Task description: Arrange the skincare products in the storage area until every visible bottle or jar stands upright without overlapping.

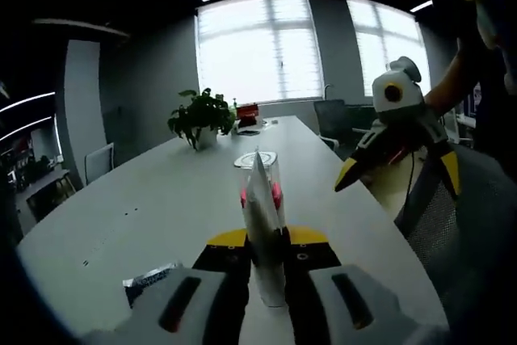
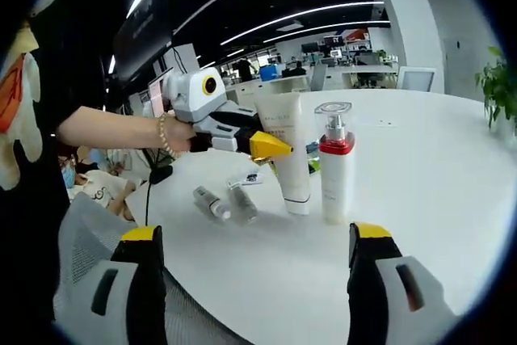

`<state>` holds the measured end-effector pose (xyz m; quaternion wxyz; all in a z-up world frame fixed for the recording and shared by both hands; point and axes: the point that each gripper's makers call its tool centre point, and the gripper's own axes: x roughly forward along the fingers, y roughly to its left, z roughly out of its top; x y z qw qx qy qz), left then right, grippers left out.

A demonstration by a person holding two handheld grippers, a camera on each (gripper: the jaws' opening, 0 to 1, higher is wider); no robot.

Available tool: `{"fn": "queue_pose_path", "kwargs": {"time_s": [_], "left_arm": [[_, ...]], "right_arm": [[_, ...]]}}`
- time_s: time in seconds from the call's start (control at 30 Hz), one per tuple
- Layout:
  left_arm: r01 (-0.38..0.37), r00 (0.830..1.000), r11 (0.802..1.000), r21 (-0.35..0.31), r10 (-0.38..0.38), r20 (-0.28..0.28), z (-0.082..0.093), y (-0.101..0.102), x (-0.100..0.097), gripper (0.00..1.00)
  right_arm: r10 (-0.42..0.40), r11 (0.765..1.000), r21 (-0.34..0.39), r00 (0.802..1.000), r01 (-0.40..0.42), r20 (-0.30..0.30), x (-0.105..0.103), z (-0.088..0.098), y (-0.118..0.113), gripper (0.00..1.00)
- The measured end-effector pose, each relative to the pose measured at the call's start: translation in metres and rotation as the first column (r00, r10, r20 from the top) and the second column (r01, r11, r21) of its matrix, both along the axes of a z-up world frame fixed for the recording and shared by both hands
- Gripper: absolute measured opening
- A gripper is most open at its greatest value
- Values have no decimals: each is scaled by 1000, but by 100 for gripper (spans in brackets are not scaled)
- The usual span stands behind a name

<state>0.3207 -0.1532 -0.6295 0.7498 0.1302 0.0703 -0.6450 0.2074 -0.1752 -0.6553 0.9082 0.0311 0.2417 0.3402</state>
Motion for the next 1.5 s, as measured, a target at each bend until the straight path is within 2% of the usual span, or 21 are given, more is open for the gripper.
{"fn": "queue_pose_path", "kwargs": {"time_s": [0.53, 0.7, 1.0, 1.07, 1.17, 1.3, 1.43, 1.5], "left_arm": [[18, 1000, 1000, -1, -18, -23, -2, -4, 9, 14], [8, 999, 1000, 20, -7, -47, -3, -4, 8, 14], [-27, 998, 1000, 16, 28, -60, -4, 5, 19, 22], [-56, 995, 998, 24, 58, -86, -4, 8, 19, 27], [-93, 991, 994, 53, 98, -93, -5, 15, 18, 39], [-119, 982, 990, 78, 129, -137, -12, 26, 17, 42], [-145, 976, 986, 87, 156, -152, -10, 34, 6, 53], [-157, 974, 984, 82, 168, -153, -8, 40, 2, 55]], "right_arm": [[-6, 1000, 2, 1000, 6, -4, 1, 0, 0, 95], [-9, 1000, 0, 1000, 9, -2, 2, 0, -1, 95], [-6, 1000, 1, 1000, 6, 5, 1, 4, -1, 95], [-1, 1000, -1, 1000, 1, 7, 2, 5, 0, 96], [6, 1000, -2, 1000, -6, 13, 1, 7, 2, 96], [16, 1000, -3, 1000, -16, 22, 2, 10, 6, 96], [30, 1000, 1, 999, -30, 30, 1, 13, 9, 96], [40, 999, -1, 999, -40, 34, 0, 13, 12, 96]]}}
